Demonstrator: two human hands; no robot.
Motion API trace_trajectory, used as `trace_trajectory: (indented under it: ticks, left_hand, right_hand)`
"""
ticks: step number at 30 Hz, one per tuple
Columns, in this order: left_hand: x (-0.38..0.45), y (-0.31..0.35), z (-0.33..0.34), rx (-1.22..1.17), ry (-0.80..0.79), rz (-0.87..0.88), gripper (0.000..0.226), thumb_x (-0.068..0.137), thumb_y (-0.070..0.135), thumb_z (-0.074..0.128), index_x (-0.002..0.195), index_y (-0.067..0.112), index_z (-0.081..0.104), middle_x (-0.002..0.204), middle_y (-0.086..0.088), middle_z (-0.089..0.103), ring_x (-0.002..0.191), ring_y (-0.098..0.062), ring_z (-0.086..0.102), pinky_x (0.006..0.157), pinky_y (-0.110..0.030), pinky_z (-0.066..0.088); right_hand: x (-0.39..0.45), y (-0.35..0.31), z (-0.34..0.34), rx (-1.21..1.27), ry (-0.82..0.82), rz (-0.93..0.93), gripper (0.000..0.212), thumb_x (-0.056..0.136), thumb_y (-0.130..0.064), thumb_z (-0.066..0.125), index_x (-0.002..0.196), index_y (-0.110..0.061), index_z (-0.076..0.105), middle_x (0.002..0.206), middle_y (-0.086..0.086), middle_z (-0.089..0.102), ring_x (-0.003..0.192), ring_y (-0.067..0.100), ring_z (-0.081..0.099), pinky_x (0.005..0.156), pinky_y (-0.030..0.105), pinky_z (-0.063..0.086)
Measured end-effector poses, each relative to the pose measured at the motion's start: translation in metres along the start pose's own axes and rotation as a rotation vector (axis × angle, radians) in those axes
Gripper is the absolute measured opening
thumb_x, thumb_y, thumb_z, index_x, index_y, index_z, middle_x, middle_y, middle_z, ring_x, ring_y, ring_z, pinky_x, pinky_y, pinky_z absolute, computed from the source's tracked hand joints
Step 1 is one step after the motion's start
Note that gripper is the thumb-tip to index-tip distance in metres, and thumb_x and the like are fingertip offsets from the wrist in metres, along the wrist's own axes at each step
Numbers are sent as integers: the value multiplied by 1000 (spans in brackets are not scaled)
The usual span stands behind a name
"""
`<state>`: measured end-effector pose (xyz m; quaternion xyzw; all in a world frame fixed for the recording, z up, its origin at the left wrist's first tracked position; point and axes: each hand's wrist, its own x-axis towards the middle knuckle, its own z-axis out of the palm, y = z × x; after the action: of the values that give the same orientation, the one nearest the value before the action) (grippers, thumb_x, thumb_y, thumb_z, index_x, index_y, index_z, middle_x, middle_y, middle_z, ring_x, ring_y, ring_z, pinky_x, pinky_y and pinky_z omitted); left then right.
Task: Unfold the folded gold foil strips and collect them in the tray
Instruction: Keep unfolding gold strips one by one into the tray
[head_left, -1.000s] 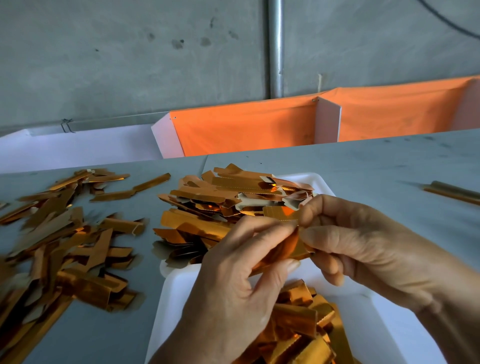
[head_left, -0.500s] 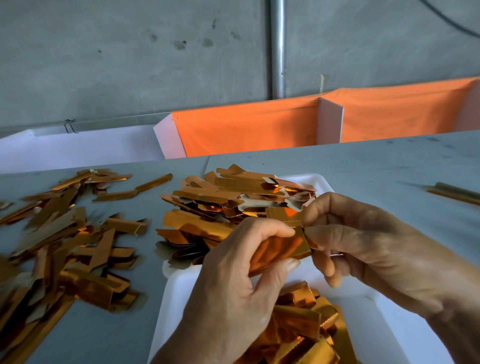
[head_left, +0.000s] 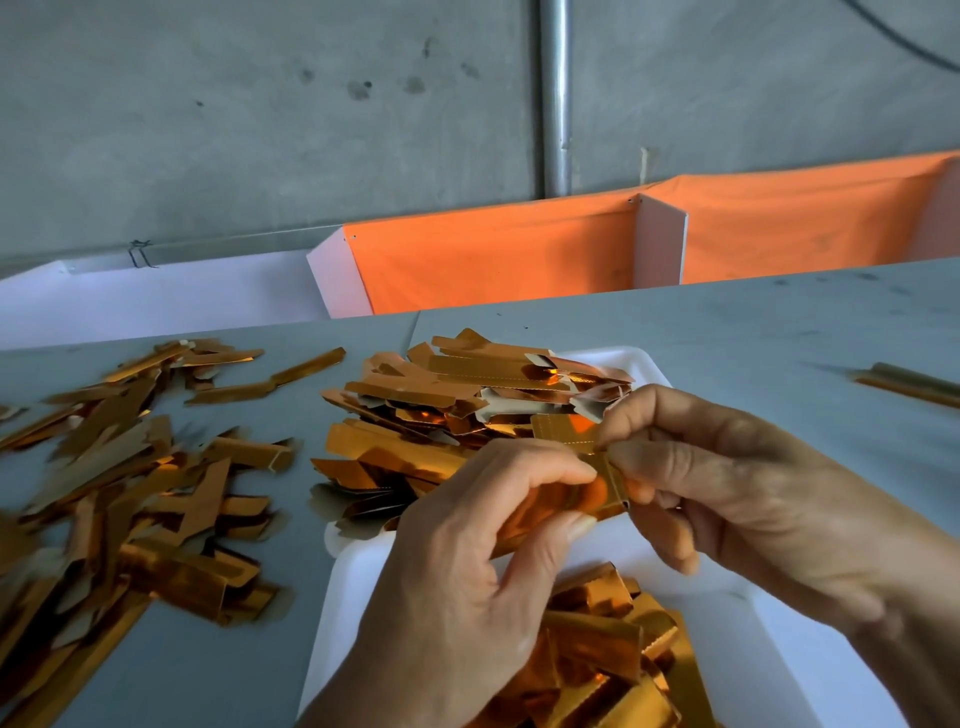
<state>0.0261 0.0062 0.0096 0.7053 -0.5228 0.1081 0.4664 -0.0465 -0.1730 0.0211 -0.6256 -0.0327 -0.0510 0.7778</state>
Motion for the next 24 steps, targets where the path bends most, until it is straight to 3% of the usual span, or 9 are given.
trace_trajectory:
  ticks: [6, 12, 16, 21, 24]
  left_hand:
    - [-2, -2, 1, -68, 0, -17, 20, 89, 27, 57, 106, 20, 64, 105, 15, 64, 104, -5, 62, 78, -12, 49]
    - [-2, -5, 1, -302, 5, -157, 18, 87, 31, 57, 105, 32, 62, 103, 13, 69, 102, -5, 64, 79, -10, 48]
    - [-3, -6, 2, -322, -15, -182, 18, 86, 33, 57, 104, 32, 61, 103, 12, 69, 101, -6, 65, 79, -11, 48]
    - [-3, -7, 3, -310, -50, -281, 17, 87, 32, 60, 101, 40, 57, 101, 18, 68, 99, 0, 64, 79, -9, 47]
    - [-2, -8, 6, -254, -95, -345, 15, 86, 38, 60, 99, 41, 55, 98, 19, 67, 97, 1, 63, 79, -11, 48]
  right_hand:
    - [4, 8, 0, 64, -7, 2, 12, 74, -16, 70, 85, -11, 69, 57, 1, 47, 38, 9, 40, 38, 17, 37]
    - [10, 18, -5, 246, -133, 49, 22, 75, -22, 80, 92, -13, 68, 61, 1, 52, 46, 10, 51, 46, 19, 46]
    - [15, 22, -9, 141, -109, 65, 31, 71, -23, 84, 95, -12, 68, 61, 2, 56, 44, 13, 53, 43, 21, 47]
    - [10, 22, -5, 79, -52, 101, 17, 76, -27, 78, 87, -17, 69, 59, 1, 58, 46, 11, 53, 47, 19, 45]
    - [7, 16, -4, -73, 44, 135, 20, 83, -30, 72, 86, -11, 66, 61, 3, 57, 46, 13, 52, 47, 19, 44]
